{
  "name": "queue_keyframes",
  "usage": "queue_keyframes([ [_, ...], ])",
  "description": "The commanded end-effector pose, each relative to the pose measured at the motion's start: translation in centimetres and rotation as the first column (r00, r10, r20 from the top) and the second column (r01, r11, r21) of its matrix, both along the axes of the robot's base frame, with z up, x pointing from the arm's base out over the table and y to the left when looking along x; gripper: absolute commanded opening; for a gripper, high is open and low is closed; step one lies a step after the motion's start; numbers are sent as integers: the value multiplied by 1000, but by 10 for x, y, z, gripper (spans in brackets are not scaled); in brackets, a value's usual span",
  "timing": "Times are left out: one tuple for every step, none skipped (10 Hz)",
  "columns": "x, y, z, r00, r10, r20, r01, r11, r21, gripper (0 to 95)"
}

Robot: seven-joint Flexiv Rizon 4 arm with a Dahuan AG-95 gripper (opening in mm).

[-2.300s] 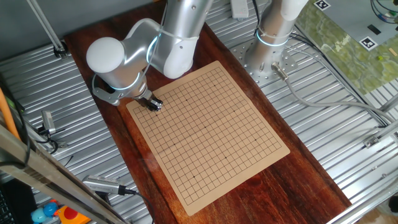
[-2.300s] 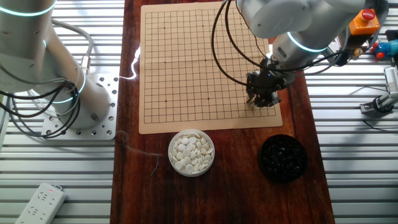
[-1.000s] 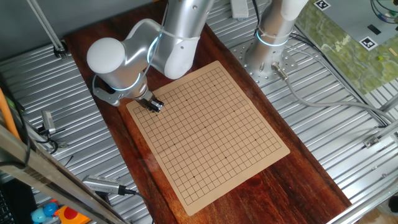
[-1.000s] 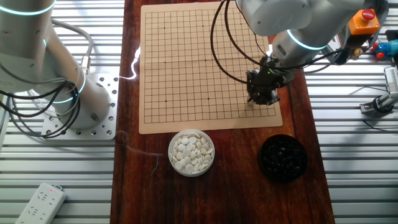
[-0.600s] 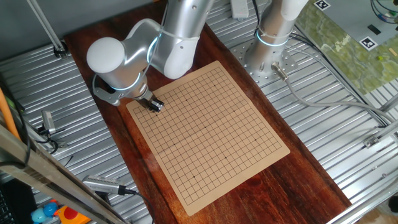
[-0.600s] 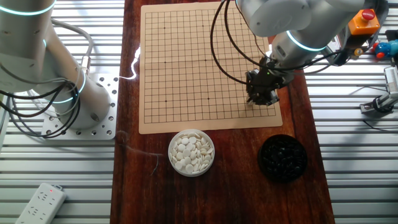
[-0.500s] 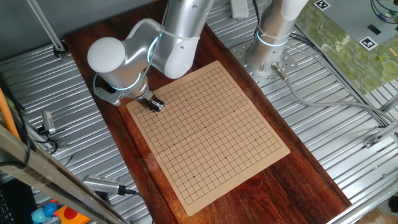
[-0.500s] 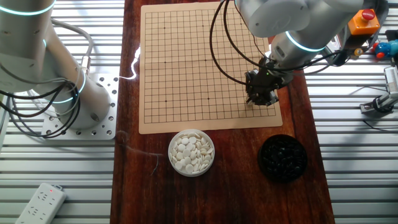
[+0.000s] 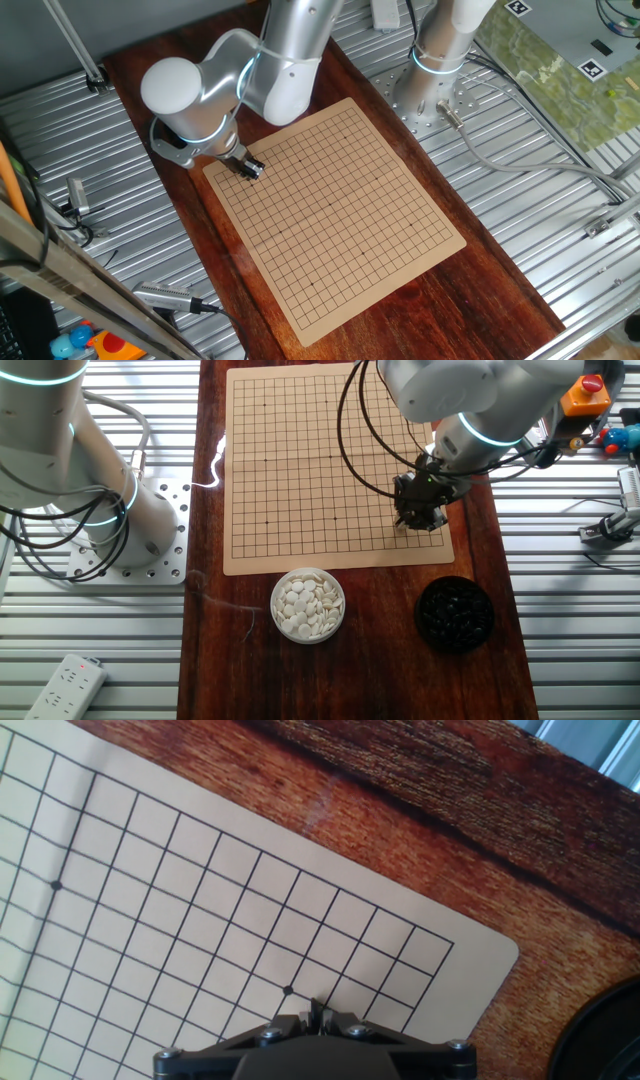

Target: Play the first move as black on the 3-4 point in the upper right corner of the Go board

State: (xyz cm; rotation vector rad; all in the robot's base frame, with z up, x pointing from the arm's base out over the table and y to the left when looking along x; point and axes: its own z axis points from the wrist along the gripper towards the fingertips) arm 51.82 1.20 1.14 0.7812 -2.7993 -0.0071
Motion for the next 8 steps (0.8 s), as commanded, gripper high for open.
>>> queue_keyframes([
  [0, 0, 0, 1000, -2, 0, 2, 1000, 1, 0],
  [0, 0, 0, 1000, -3, 0, 3, 1000, 2, 0],
  [0, 0, 0, 1000, -5, 0, 5, 1000, 1, 0],
  [0, 0, 0, 1000, -5, 0, 5, 1000, 3, 0],
  [0, 0, 0, 1000, -5, 0, 5, 1000, 6, 0],
  [0, 0, -1, 1000, -4, 0, 4, 1000, 6, 0],
  [1, 0, -1, 1000, -4, 0, 4, 1000, 7, 0],
  [1, 1, -1, 1000, -4, 0, 4, 1000, 8, 0],
])
